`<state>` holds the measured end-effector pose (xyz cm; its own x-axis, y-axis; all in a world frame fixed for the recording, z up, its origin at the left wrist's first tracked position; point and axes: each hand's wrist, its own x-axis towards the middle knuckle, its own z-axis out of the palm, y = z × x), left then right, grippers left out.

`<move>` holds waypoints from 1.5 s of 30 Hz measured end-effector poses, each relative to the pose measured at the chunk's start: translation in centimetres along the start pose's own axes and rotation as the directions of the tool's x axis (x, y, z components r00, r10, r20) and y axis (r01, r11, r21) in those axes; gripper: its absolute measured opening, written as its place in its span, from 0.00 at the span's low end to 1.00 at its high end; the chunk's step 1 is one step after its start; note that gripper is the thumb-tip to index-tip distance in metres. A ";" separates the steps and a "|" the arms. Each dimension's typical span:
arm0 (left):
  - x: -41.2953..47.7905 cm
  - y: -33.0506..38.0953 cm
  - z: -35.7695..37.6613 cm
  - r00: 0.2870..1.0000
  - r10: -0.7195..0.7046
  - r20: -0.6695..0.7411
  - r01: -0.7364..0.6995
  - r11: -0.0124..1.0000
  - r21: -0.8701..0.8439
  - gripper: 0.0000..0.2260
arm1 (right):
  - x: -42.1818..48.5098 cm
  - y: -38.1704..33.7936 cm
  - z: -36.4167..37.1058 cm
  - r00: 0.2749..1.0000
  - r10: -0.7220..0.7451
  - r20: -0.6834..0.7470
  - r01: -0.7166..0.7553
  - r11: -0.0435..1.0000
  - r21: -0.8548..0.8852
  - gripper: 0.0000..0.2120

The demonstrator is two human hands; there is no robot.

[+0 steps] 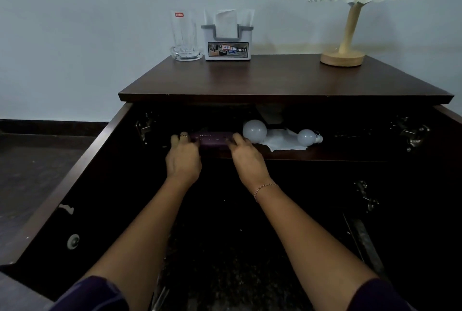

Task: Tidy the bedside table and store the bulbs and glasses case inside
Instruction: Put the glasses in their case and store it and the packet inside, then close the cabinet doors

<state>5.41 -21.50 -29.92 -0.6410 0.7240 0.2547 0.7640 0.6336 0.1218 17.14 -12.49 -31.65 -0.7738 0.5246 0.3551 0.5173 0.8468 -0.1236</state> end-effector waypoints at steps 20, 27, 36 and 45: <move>-3.6 0.1 -10.1 0.992 -0.109 -0.068 0.122 0.964 0.234 0.17 | -3.5 -0.3 -10.2 0.991 -0.087 -0.099 0.085 0.996 -0.025 0.19; -6.3 -0.8 -13.6 0.952 -0.243 0.186 0.187 0.943 0.274 0.27 | -7.2 4.5 -18.0 0.991 0.111 -0.079 -0.123 0.979 -0.165 0.19; -6.7 -0.4 -18.1 0.897 -0.342 0.281 0.331 0.940 0.088 0.21 | -12.8 10.6 -25.2 0.730 0.672 0.120 -0.542 0.678 -0.496 0.36; -6.9 2.7 -18.9 0.843 -0.375 0.385 0.405 0.914 0.004 0.21 | -12.6 11.9 -26.3 0.456 0.878 0.142 -0.803 0.475 -0.359 0.17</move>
<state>13.24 -29.93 -13.23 -0.8554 0.4775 -0.2008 0.4385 0.8738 0.2103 42.64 -11.33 -13.23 0.0496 0.9957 -0.0782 0.9987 -0.0506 -0.0112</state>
